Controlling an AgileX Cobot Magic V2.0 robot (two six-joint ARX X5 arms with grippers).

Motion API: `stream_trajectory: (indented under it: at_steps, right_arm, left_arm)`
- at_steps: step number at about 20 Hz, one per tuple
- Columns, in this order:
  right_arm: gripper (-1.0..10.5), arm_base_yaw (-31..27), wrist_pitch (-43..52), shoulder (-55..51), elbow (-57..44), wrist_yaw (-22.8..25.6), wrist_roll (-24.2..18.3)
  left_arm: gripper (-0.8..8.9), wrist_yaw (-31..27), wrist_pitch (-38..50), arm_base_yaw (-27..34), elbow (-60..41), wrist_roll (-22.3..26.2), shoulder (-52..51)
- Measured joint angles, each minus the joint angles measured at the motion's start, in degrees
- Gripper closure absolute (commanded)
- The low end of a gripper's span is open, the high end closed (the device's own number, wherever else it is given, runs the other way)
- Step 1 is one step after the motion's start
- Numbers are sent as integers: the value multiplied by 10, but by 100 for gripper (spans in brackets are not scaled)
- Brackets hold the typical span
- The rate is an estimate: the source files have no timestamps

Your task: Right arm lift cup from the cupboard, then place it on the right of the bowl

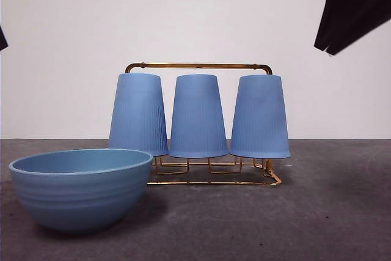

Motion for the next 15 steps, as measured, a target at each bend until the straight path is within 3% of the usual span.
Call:
stream_trajectory:
  at_steps: [8, 15]
  right_arm:
    - [507, 0, -2, 26, 24, 9, 5]
    - [506, 0, -68, 164, 196, 30, 23]
  left_arm:
    - [431, 0, 2, -7, 0, 6, 0]
    - [433, 0, 2, -7, 0, 6, 0]
